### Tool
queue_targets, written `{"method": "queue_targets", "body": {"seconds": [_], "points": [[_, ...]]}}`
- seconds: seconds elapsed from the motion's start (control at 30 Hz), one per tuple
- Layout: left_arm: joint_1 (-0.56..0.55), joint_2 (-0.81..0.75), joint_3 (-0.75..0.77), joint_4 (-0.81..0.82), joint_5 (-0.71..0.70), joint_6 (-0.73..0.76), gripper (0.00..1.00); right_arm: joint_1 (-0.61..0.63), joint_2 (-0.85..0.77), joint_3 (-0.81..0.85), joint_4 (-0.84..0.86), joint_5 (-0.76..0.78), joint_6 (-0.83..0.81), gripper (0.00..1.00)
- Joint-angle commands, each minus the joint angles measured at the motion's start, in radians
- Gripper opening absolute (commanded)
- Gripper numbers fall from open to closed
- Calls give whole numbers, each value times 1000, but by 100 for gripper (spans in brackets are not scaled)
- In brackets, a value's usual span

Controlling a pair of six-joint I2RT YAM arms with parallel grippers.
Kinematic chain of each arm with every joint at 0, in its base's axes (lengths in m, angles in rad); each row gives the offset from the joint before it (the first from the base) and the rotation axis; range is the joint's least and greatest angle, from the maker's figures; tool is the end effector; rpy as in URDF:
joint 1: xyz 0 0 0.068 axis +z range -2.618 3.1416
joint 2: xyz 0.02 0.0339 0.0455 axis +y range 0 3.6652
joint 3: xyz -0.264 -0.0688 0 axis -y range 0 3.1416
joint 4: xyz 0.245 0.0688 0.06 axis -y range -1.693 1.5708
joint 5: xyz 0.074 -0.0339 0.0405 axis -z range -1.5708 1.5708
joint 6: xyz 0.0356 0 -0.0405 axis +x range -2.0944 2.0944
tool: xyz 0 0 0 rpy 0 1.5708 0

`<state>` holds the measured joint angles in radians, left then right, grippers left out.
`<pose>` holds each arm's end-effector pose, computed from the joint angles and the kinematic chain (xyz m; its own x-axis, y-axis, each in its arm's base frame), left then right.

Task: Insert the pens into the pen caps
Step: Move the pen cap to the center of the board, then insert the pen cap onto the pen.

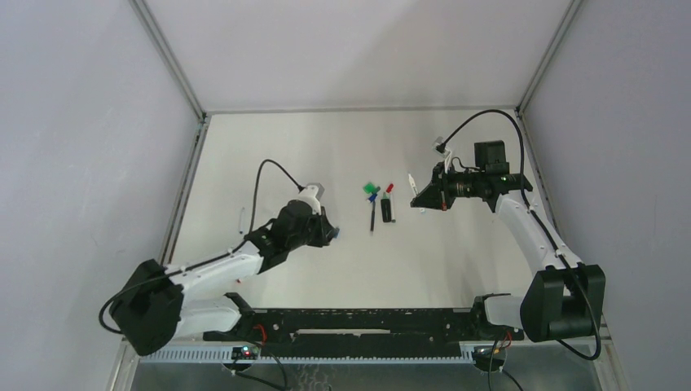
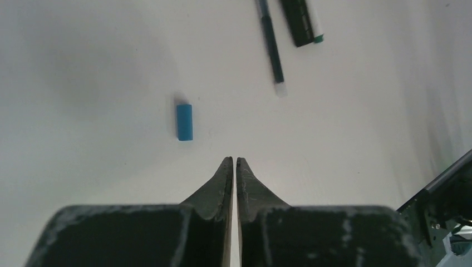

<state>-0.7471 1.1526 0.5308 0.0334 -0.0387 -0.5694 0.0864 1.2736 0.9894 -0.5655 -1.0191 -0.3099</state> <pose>0.1756 -0.1607 0.2000 -0.6963 -0.0894 -0.7122 0.3325 0.8392 -0.4304 0.2523 0.0523 0.2852 -0.5280 -0.2062 -0.8238 -0.8047 0.4313 0.4078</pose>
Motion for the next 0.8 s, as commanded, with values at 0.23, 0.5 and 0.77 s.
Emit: {"method": "queue_targets", "body": {"seconds": [0.23, 0.5, 0.77], "points": [[-7, 275, 86, 32, 76, -44, 1, -8, 6, 34, -2, -14, -23, 5], [-9, 389, 176, -96, -20, -45, 0, -9, 7, 34, -2, -15, -23, 5], [-9, 422, 241, -274, -175, -36, 0, -13, 6, 34, -2, -17, -23, 5]]}}
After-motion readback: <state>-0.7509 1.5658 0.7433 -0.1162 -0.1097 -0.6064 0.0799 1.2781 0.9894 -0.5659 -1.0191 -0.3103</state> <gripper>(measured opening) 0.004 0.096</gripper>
